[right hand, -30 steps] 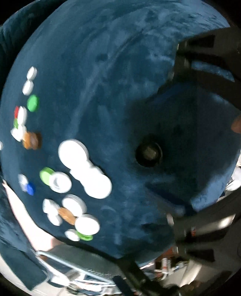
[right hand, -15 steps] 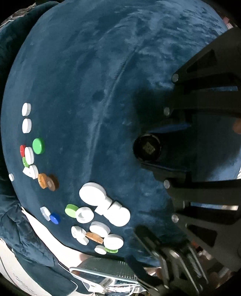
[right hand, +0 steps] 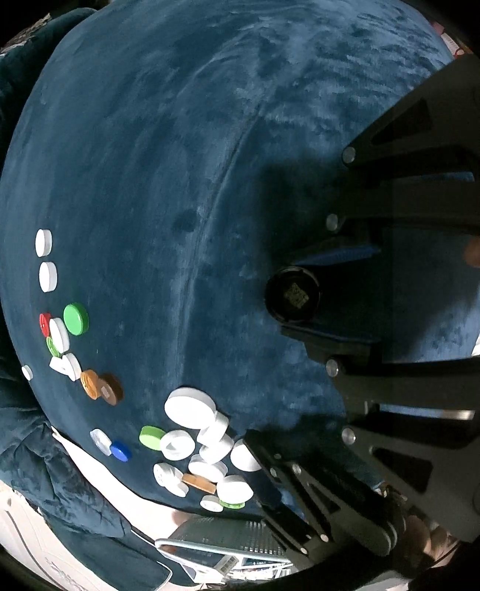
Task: Organize objects
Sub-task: 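Grasp a black cap with the right tool while the left tool grasps a white cap, then carry both caps over the grey basket and open both tools to drop them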
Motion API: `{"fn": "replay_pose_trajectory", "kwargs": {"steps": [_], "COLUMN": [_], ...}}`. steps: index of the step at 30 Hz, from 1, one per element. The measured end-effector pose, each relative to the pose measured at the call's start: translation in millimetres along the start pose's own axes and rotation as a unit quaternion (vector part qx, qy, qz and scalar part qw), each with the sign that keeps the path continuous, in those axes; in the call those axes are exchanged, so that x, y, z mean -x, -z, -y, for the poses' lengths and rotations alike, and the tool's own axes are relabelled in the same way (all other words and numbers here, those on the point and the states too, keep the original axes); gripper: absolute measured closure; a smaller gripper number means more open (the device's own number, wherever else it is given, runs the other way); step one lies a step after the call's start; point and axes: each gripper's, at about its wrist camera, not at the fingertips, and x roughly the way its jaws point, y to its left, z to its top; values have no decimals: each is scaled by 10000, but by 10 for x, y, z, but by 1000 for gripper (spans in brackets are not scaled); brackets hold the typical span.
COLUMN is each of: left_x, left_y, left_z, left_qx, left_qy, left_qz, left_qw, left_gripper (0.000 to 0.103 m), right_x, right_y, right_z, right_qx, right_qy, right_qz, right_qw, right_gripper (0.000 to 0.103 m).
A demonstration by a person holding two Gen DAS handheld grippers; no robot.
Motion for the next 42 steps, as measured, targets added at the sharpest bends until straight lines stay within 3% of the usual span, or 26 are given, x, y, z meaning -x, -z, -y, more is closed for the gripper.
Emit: {"fn": "replay_pose_trajectory", "kwargs": {"steps": [6,13,20,25,34,42], "left_x": [260,569,1029,1349,1563,1534], "left_y": [82,145,236,390,692,819], "left_z": [-136,-334,-763,-1282,-2135,-2524], "left_qx": [185,287,715,1302,2466,2865], "left_qy": [296,301,29,-248,-557,-731], "left_qz": [123,327,765,1067,1222,1196], "left_qw": [9993,9986,9945,9854,9598,9478], "left_gripper": [70,70,70,70,70,70], "right_x": [35,49,114,174,253,228], "right_y": [-18,-70,-182,-244,-283,-264], "right_z": [-141,-395,-936,-1512,-2458,-3043], "right_qx": [71,42,379,752,1162,1407], "right_qy": [-67,-132,-376,-732,-1571,-1944], "right_qz": [66,143,264,318,207,96], "right_qw": [9999,9998,9982,9940,9805,9707], "right_gripper": [72,72,72,72,72,72]}}
